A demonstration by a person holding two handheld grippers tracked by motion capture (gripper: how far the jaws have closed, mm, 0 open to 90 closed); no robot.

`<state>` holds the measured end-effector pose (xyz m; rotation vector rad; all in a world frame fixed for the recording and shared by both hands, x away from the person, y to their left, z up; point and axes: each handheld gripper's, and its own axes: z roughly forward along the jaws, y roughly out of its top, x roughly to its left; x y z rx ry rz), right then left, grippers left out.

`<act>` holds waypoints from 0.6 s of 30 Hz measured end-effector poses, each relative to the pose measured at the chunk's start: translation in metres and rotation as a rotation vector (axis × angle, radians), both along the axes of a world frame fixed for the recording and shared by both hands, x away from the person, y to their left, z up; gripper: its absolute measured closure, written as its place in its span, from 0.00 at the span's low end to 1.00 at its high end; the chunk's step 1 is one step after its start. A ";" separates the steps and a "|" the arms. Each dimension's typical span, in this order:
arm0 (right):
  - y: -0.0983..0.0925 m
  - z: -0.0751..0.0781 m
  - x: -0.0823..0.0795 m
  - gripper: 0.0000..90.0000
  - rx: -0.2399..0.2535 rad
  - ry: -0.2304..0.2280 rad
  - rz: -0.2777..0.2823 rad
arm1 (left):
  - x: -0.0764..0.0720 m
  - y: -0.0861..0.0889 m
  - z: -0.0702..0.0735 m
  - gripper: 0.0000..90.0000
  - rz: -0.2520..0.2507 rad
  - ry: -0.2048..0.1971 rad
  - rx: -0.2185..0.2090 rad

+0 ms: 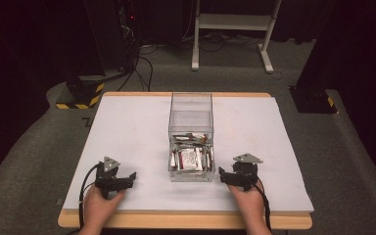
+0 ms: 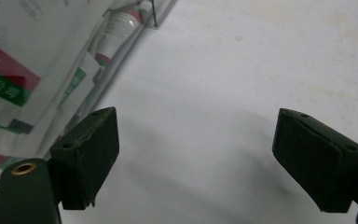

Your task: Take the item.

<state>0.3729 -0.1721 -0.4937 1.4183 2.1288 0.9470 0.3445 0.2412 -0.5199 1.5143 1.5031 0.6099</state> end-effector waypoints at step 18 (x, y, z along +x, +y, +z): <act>-0.003 0.015 -0.010 0.18 0.000 -0.071 0.048 | 0.000 0.000 0.000 0.14 0.004 -0.004 -0.004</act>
